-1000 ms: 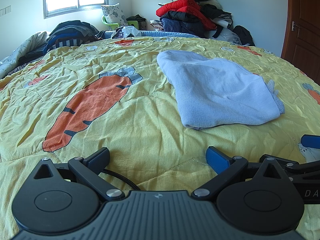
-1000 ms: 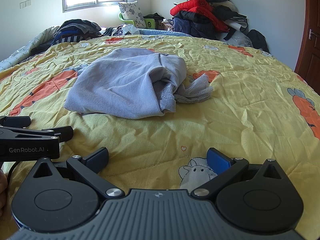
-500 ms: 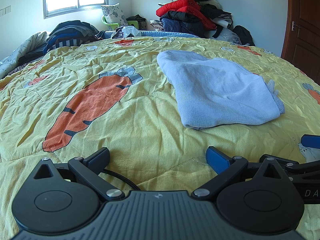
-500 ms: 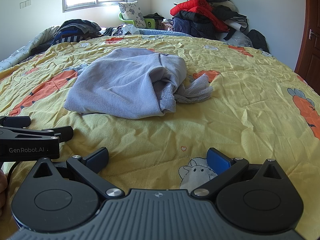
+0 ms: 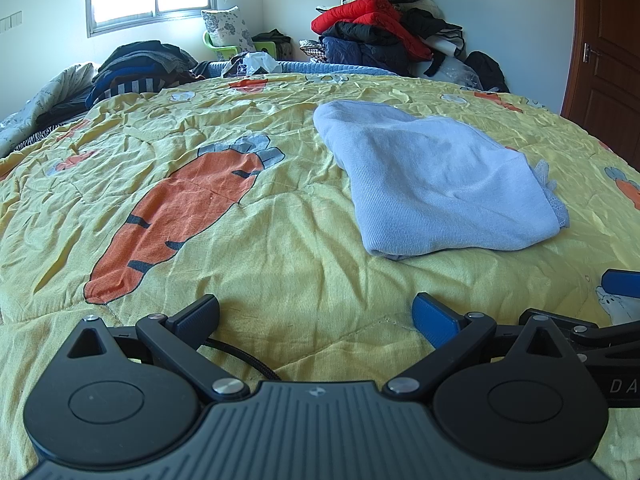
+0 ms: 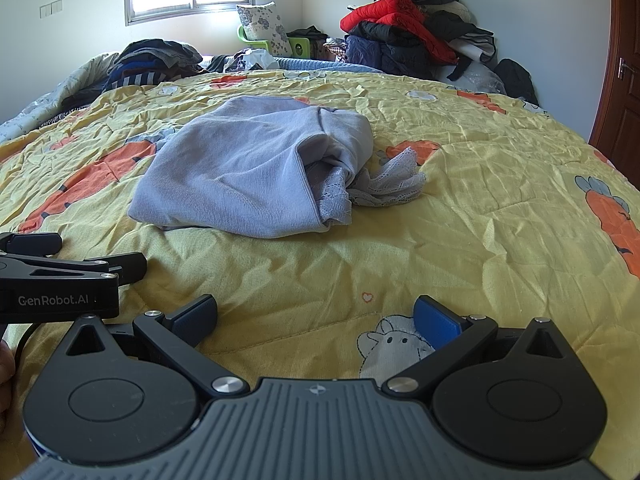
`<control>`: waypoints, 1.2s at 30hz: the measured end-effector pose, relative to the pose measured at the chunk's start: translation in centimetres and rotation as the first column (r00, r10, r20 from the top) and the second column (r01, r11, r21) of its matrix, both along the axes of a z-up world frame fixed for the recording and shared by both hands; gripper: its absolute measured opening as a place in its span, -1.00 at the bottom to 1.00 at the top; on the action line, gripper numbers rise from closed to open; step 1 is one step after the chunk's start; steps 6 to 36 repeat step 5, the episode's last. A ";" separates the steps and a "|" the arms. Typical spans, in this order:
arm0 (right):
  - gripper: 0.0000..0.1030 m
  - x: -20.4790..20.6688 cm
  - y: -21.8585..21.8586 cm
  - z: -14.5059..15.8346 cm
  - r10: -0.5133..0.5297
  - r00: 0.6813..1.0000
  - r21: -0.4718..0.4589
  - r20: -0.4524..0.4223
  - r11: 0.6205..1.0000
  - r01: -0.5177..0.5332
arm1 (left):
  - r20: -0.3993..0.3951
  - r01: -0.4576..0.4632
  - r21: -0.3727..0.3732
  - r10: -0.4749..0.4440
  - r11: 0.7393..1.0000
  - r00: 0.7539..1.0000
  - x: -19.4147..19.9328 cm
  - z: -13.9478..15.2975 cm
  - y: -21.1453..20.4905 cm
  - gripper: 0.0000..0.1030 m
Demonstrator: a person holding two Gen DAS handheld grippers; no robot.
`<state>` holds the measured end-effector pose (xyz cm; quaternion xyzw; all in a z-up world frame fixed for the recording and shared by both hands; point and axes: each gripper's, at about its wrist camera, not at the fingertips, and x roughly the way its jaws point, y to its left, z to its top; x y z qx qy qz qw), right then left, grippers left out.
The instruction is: Fold small clothes
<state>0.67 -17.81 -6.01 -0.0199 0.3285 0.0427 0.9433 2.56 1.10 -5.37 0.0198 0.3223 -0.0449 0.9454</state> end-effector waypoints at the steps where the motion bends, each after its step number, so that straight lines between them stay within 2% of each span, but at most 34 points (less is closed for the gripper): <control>1: 1.00 0.0 0.0 0.0 0.000 1.000 0.000 0.000 1.000 0.000 | 0.000 0.000 0.001 0.000 1.000 1.000 0.0 0.0 0.0 1.00; 5: 1.00 -0.1 -0.1 0.0 -0.005 1.000 0.005 0.001 1.000 0.005 | -0.001 0.025 -0.004 -0.025 1.000 1.000 -0.1 0.0 0.2 1.00; 36: 1.00 -0.1 -0.1 0.0 -0.005 1.000 0.005 0.001 1.000 0.005 | -0.001 0.025 -0.004 -0.025 1.000 1.000 -0.1 0.0 0.2 1.00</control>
